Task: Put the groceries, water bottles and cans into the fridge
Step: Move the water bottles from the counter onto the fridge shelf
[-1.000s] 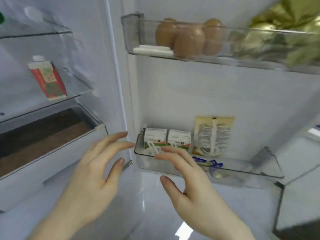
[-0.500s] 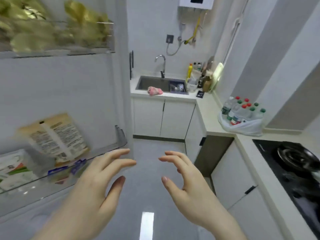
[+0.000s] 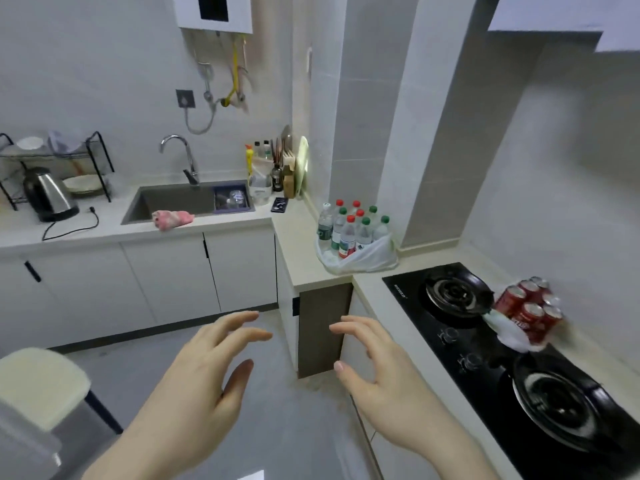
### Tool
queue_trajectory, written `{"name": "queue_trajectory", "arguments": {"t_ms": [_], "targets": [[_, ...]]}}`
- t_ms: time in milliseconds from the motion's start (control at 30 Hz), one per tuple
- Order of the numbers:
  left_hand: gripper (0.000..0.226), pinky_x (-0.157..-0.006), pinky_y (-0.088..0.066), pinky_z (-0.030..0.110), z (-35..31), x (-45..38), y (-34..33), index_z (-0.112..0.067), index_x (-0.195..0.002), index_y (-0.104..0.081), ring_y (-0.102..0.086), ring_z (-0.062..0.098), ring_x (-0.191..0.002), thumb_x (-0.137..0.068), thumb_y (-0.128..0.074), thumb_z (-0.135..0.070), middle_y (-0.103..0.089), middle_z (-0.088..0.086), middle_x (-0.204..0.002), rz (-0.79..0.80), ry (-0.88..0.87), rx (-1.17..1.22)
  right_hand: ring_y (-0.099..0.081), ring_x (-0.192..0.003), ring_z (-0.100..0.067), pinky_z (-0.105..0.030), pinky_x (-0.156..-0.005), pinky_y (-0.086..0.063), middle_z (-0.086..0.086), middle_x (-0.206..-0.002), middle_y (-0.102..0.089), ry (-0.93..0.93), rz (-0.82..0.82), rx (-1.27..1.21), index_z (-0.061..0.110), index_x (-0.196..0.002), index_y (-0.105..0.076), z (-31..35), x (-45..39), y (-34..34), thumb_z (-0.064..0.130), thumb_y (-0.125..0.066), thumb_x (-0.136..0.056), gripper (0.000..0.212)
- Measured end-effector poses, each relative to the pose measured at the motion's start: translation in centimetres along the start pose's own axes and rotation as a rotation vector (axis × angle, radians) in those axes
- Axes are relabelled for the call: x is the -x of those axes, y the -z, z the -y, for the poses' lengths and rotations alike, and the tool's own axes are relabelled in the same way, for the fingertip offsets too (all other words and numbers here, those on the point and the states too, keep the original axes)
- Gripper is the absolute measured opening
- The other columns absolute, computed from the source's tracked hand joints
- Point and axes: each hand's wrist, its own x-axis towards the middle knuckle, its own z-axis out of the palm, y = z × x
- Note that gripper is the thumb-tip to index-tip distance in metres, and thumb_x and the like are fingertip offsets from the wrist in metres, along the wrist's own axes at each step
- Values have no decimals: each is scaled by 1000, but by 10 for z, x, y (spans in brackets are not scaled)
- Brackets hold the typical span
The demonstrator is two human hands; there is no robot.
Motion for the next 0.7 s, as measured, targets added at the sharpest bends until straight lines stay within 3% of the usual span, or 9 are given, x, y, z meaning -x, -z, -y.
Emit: {"name": "queue_trajectory", "arguments": {"t_ms": [100,267,700], "targets": [[35,-106,-36,24,-6,-41,-19,-54,-122,-51,-33,-7,-135,-99,-54,-27,-30,-40,-145,52,-27,-13,-38,-133,15,-13,-104,-37,38,-144,-34,-50,-31,-1,50,-133,-50,-28,-15,21,34,-60,-100,39],[34,-106,-33,22,-5,-107,-46,-52,-123,-51,-33,-8,-134,-100,-53,-26,-29,-41,-143,119,-54,-16,-32,-136,15,-20,-116,-31,41,-142,-31,-120,-61,0,49,-135,-48,-67,-47,44,36,-59,-99,39],[33,-105,-46,29,60,-315,-111,-47,-123,-52,-38,-3,-132,-101,-52,-24,-33,-35,-144,238,-164,67,-33,-138,11,-24,-117,-33,40,-144,-27,-279,-141,78,48,-140,-45,-135,-203,76,40,-57,-99,43]]}}
